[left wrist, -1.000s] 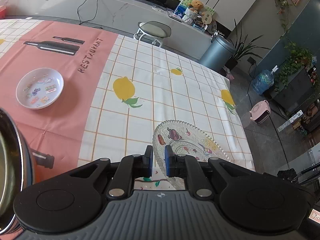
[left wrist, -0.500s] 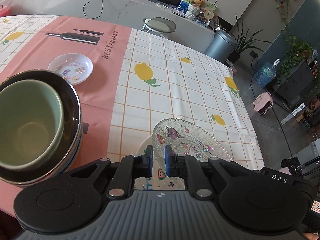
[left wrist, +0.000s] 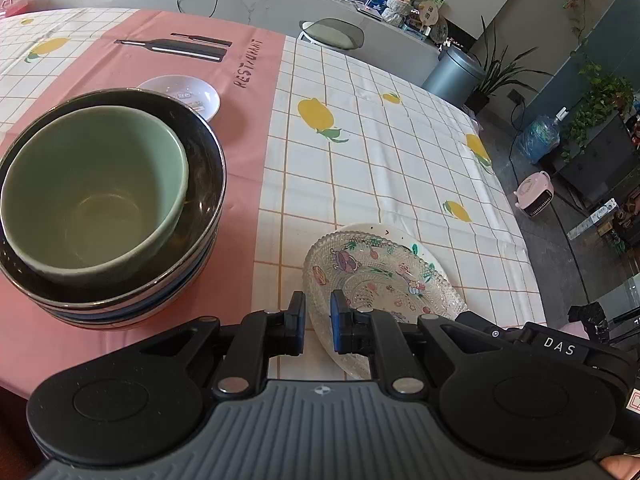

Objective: Organize plates and bowls
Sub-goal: 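Carry the glass plate with both tools and lower it onto the 'Fruity' plate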

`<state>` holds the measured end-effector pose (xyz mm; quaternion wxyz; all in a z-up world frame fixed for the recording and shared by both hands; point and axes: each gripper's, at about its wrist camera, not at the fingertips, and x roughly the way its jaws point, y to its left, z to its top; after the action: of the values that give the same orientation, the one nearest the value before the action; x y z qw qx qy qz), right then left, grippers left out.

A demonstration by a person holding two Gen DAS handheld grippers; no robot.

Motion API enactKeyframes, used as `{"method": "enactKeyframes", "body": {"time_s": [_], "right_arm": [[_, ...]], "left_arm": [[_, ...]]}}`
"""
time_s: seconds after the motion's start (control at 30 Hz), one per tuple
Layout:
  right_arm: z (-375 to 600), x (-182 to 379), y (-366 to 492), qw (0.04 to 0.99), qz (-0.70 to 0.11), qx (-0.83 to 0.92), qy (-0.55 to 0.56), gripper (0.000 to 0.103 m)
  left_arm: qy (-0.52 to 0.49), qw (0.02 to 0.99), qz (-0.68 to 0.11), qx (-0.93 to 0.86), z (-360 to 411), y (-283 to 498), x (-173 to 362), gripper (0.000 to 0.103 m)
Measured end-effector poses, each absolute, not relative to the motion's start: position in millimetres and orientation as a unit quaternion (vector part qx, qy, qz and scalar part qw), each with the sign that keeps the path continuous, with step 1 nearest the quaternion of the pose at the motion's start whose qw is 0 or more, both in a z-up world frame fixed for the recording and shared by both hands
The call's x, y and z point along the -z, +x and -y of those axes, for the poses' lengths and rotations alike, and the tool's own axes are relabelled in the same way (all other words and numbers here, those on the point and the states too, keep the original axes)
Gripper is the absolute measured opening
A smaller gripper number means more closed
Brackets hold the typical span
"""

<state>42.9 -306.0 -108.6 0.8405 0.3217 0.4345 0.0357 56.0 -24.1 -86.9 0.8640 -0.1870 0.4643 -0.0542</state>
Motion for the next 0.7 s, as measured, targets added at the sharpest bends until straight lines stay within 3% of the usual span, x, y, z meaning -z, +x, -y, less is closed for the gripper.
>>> {"method": "enactKeyframes", "body": {"time_s": [0.7], "right_arm": [[295,109,44,0.867,-0.432,-0.012,0.249,0.006]], "left_arm": [[-0.158,0.857,-0.485,0.066,36,61,107,0.014]]}}
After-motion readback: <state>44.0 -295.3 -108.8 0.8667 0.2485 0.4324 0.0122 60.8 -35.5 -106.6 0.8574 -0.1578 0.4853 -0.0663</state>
